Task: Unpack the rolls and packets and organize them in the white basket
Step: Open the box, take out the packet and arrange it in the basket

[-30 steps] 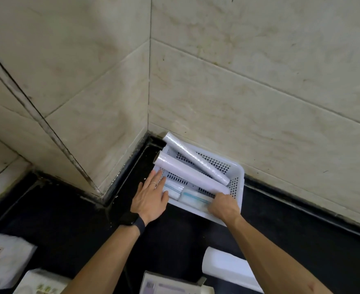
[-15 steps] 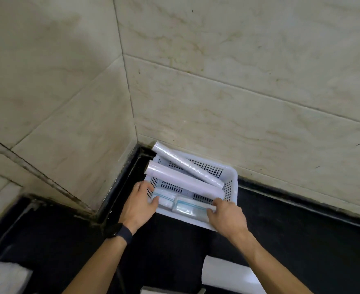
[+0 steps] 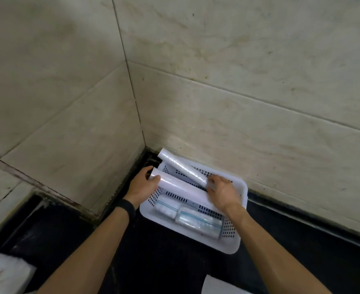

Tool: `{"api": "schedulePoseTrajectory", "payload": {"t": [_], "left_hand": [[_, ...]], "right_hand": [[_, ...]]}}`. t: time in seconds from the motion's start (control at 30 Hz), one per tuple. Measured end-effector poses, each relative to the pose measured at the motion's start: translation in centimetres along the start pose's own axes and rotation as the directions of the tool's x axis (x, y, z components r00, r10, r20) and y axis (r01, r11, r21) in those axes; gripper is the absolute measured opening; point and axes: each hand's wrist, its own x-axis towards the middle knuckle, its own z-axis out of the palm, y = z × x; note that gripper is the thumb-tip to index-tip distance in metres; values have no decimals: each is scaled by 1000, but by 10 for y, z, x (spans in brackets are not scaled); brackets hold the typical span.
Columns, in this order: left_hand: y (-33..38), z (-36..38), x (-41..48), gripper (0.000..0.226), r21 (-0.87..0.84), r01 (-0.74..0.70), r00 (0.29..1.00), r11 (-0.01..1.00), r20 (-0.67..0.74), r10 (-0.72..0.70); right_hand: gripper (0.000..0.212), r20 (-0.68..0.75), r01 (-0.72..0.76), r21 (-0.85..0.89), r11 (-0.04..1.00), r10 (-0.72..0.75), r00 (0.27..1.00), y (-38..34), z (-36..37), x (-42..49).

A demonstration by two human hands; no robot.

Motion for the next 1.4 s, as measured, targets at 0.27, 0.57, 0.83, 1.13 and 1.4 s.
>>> {"api": "schedulePoseTrajectory", "payload": {"t": [0.27,0.57,0.83,1.13,1.4], "left_hand": [[2,2,5,56,-68,-54,997,996,42,57],[15,2,17,29,-227,-118,992,967,10,123],[33,17,46,26,-207,-98,994,973,34,107],[42,1,52,43,-42,-11,993,999,121,16],[17,-9,29,25,-132,-64,969,989,227,93]], "right_hand": [[35,73,87,-219,972,-72,995,4,5,16],[40,-220,204,57,977,-187,957,11,-6,-17],[36,-421,169,389,906,12,907,24,-28,-80],[38,-214,191,85,978,-169,962,17,11,-73],[42,-110,161,-230,960,-190,976,2,32,-52]]}}
